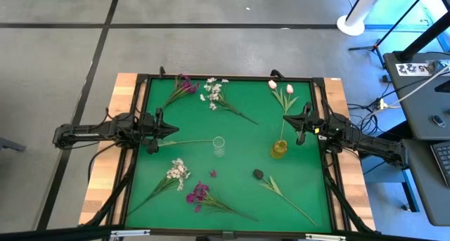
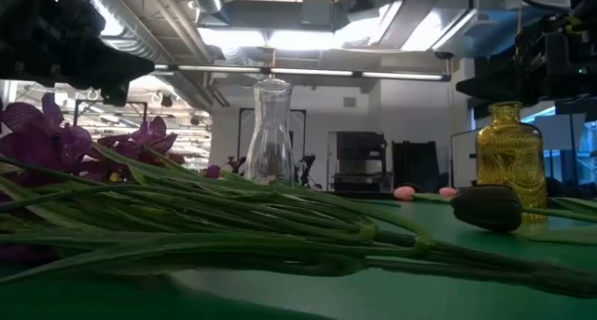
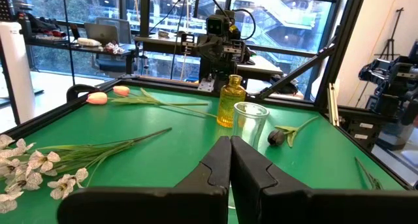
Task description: Sort flowers into vase by color
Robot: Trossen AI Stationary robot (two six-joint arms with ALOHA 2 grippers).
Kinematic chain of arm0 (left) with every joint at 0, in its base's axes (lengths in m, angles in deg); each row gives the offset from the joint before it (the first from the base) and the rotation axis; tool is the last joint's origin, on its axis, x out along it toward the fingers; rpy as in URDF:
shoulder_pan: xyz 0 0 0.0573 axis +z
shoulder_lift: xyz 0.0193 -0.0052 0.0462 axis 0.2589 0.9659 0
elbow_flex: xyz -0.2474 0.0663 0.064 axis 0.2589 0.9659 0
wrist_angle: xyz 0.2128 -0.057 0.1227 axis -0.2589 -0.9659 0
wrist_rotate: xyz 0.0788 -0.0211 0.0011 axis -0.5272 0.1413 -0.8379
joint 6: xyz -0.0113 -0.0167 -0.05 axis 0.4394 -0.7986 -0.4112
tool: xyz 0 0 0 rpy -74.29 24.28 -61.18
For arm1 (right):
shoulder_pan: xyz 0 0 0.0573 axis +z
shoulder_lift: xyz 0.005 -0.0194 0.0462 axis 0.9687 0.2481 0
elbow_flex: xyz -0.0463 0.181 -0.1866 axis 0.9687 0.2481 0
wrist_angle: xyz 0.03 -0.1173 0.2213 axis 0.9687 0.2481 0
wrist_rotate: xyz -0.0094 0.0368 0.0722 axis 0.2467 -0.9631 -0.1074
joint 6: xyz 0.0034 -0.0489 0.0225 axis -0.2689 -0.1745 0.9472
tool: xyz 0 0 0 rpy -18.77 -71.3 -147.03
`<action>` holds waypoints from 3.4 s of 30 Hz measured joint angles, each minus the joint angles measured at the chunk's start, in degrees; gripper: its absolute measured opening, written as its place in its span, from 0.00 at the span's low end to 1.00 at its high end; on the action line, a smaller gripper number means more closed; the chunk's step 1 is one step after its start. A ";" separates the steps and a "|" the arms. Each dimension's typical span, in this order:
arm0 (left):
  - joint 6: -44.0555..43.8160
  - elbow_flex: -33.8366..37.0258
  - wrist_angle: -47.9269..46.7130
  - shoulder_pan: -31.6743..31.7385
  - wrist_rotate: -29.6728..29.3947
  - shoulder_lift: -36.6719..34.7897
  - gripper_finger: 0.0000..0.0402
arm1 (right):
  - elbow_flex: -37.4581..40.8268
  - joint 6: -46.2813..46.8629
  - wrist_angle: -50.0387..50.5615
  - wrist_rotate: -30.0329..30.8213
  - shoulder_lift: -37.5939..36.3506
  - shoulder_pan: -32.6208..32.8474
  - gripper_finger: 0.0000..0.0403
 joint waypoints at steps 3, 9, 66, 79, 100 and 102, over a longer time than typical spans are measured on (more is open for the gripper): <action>0.00 0.00 0.00 -0.01 0.00 0.00 0.00 | 0.02 -0.02 0.00 0.00 0.00 0.00 0.00; 0.00 0.01 -0.02 -0.01 -0.01 -0.01 0.00 | 0.00 -0.01 -0.02 0.00 -0.01 -0.01 0.00; 0.00 -0.01 -0.02 0.00 -0.01 0.00 0.00 | -42.78 8.52 32.87 13.08 52.76 -12.56 0.21; 0.00 0.01 -0.02 -0.01 -0.01 0.01 0.00 | -42.30 5.80 42.07 0.06 57.32 -35.46 0.28; 0.00 0.01 -0.02 -0.01 -0.01 -0.01 0.00 | -33.36 5.73 19.78 -8.52 71.43 -35.56 0.28; -0.01 0.01 -0.02 0.00 0.00 0.00 0.00 | -33.36 5.84 18.31 -9.06 72.35 -35.56 0.28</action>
